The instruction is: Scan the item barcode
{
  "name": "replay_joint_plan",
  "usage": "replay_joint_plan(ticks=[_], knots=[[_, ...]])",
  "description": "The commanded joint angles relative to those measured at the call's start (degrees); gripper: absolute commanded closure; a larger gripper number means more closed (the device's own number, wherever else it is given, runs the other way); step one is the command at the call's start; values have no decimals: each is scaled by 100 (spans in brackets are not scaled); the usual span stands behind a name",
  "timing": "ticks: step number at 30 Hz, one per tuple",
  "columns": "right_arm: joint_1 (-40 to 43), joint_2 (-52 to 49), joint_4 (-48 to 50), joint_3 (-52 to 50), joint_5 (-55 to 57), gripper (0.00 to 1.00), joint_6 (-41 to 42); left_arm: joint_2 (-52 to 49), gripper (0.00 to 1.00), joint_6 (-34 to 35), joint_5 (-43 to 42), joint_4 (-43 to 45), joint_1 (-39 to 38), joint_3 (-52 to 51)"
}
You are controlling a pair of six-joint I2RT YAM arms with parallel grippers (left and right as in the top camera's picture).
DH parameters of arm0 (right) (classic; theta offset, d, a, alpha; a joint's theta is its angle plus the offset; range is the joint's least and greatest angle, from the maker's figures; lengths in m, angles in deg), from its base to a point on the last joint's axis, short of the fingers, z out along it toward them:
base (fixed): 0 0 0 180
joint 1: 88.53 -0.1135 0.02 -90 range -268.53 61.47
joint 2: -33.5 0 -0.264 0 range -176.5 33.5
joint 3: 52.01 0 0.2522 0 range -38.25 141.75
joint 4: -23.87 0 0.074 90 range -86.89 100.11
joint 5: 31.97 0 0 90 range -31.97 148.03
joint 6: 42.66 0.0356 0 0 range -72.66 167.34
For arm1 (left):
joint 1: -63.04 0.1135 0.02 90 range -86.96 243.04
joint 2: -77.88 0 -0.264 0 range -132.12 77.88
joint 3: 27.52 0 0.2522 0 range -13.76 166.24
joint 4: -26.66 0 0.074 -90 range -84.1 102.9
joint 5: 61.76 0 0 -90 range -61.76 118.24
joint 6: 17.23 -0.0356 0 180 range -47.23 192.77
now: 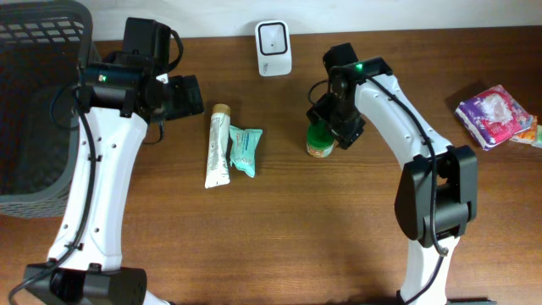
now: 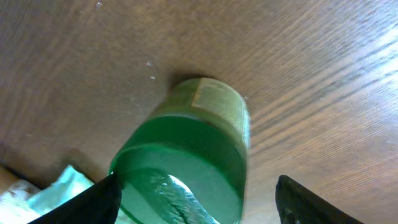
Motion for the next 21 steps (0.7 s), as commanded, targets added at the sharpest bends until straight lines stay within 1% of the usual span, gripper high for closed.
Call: replay_joint_plan(ticks=[1, 7, 9, 11, 12, 15, 17, 21], knots=[[-138, -74, 219, -131, 116, 23, 369, -11, 1, -26, 42, 7, -26, 4], [-164, -199, 267, -146, 315, 23, 229, -11, 1, -26, 42, 7, -26, 4], [-109, -190, 203, -131, 313, 23, -114, -11, 1, -26, 39, 7, -26, 4], [11, -175, -61, -7, 310, 23, -352, -11, 1, -26, 42, 7, -26, 4], [76, -175, -247, 168, 308, 23, -664, -11, 1, -26, 42, 7, -26, 4], [107, -164, -507, 479, 310, 23, -981, -11, 1, -26, 42, 7, -26, 4], [107, -164, -479, 566, 302, 23, -1191, -11, 1, -26, 39, 7, -26, 4], [96, -168, -446, 564, 225, 23, -1174, -11, 1, -26, 42, 7, -26, 4]])
